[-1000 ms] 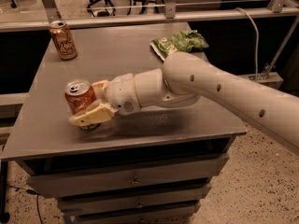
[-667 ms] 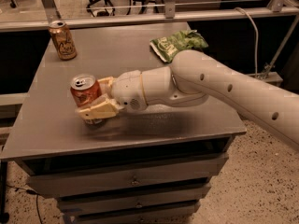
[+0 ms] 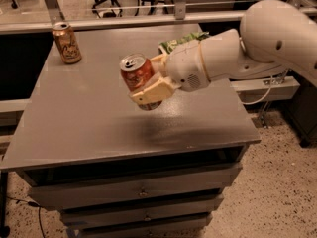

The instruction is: Knock coke can over

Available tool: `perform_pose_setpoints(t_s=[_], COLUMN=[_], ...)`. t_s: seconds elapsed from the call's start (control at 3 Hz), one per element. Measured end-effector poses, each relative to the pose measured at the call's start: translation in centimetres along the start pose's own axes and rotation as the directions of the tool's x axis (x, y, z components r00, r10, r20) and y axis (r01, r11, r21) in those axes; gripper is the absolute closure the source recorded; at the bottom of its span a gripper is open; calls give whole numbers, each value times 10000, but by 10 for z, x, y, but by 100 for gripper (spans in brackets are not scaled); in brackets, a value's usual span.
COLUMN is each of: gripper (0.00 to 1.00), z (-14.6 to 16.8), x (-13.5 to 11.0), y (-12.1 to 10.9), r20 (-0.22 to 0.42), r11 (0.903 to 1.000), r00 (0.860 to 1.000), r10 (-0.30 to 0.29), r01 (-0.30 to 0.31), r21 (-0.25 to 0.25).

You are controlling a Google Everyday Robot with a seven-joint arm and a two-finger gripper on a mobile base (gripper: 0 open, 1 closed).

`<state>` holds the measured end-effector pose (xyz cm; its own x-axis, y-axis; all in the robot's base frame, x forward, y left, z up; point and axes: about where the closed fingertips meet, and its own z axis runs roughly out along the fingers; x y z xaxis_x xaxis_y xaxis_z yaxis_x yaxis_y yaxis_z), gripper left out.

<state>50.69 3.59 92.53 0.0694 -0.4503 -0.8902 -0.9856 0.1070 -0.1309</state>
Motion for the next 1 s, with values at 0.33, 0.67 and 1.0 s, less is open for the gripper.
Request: perform_pose_setpoints(t_s=[0.33,0.67,1.0], gripper=[100,100,100], z=[-59,-94,-94], x=[13,39,67], y=[-14,-16,-5], r20=[-2129,-4378,-6179], r11=[9996,9997,9910], r00=[9770,8988,7805], r10=[-98,-232,-954], r01=[153,184,163], r21=[245,-152,-1325])
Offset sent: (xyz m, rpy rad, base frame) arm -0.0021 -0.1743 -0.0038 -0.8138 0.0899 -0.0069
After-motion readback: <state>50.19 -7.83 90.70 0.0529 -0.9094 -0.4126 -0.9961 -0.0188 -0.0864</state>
